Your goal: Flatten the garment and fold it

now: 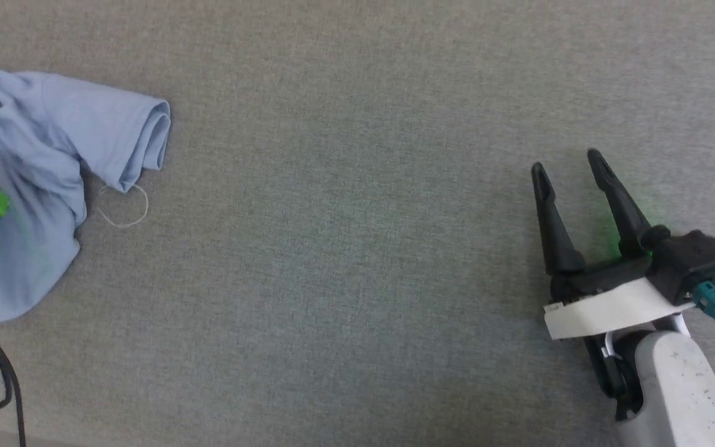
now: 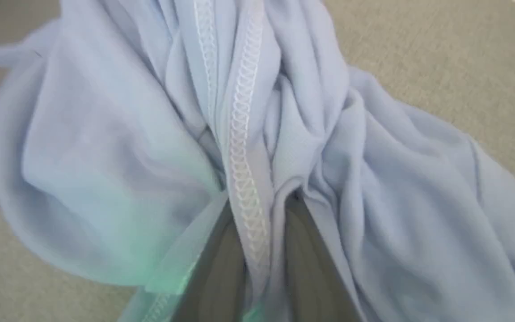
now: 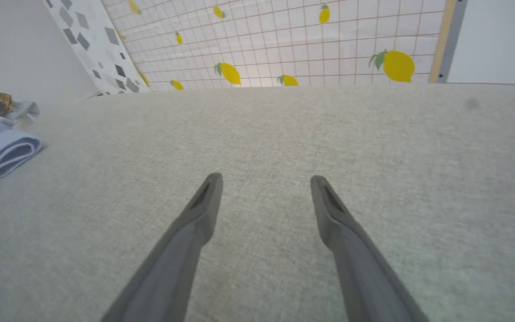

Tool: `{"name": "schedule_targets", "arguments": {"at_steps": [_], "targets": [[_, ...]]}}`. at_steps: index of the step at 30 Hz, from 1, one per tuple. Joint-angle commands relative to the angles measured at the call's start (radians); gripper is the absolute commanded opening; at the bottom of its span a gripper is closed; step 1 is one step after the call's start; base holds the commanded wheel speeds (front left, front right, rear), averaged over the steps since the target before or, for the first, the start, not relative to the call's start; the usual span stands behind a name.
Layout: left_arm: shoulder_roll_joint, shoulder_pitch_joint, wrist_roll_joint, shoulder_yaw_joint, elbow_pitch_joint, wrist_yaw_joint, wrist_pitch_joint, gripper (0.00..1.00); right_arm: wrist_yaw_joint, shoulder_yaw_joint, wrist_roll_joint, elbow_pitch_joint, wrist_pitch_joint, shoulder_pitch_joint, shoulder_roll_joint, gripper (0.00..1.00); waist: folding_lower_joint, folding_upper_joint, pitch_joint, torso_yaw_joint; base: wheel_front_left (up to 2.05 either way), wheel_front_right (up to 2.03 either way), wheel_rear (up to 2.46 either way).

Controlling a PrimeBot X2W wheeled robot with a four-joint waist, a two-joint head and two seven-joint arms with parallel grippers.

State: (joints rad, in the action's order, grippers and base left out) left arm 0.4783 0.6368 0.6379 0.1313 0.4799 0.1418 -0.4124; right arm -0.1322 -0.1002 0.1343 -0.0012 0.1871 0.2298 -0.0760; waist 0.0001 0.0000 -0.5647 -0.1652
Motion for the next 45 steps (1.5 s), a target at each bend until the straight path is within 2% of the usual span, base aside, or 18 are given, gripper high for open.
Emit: {"name": "schedule_targets", "arguments": {"at_steps": [1,3,7,12,16,18,24,30,33,38,45], "targets": [[0.02,-0.014,-0.042,-0.009,-0.01,-0.004,0.072,0.0,0.002,0.005,0.009,0.015,0.009,-0.018,0.001,1.0,-0.0001,0.0,0.102,-0.008,0.0,0.0,0.0],[0.03,-0.006,-0.094,-0.024,-0.023,-0.012,0.189,0.0,0.002,0.016,0.014,0.028,0.018,-0.035,0.005,1.0,-0.0001,0.0,0.161,-0.009,0.0,0.0,0.0],[0.049,0.031,-0.175,-0.072,-0.033,-0.03,0.327,0.0,0.002,0.036,0.028,0.055,0.033,-0.07,0.014,1.0,-0.0001,0.0,0.275,-0.004,0.0,0.0,0.0],[0.048,0.136,-0.245,-0.145,-0.074,-0.063,0.429,0.0,0.002,0.056,0.042,0.078,0.045,-0.116,0.022,1.0,-0.0001,0.0,0.39,0.023,0.0,0.0,0.0],[0.011,0.234,-0.286,-0.224,-0.11,-0.099,0.472,0.0,0.002,0.071,0.055,0.089,0.052,-0.145,0.025,1.0,-0.0001,0.0,0.456,0.068,0.0,0.0,0.0],[-0.015,0.275,-0.302,-0.271,-0.12,-0.121,0.469,0.0,0.002,0.072,0.072,0.09,0.055,-0.159,0.025,1.0,-0.0001,0.0,0.479,0.096,0.0,0.0,0.0],[-0.155,0.33,-0.277,-0.379,-0.142,-0.169,0.441,0.0,0.002,0.07,0.094,0.096,0.06,-0.185,0.026,1.0,-0.0001,0.0,0.512,0.179,0.0,0.0,0.0],[-0.319,0.245,-0.162,-0.451,-0.109,-0.207,0.367,0.0,0.002,0.056,0.111,0.105,0.061,-0.197,0.026,1.0,-0.0001,0.0,0.524,0.256,0.0,0.0,0.0],[-0.374,0.17,-0.095,-0.484,-0.072,-0.223,0.314,0.0,0.002,0.046,0.116,0.106,0.061,-0.199,0.026,1.0,-0.0001,0.0,0.518,0.284,0.0,0.0,0.0],[-0.414,0.029,-0.017,-0.569,0.011,-0.218,0.191,0.0,0.002,0.038,0.119,0.105,0.058,-0.193,0.026,1.0,-0.0001,0.0,0.491,0.32,0.0,0.0,0.0],[-0.424,-0.101,0.02,-0.681,0.126,-0.195,0.045,0.0,0.002,0.021,0.124,0.113,0.057,-0.187,0.026,1.0,-0.0001,0.0,0.479,0.341,0.0,0.0,0.0]]}}
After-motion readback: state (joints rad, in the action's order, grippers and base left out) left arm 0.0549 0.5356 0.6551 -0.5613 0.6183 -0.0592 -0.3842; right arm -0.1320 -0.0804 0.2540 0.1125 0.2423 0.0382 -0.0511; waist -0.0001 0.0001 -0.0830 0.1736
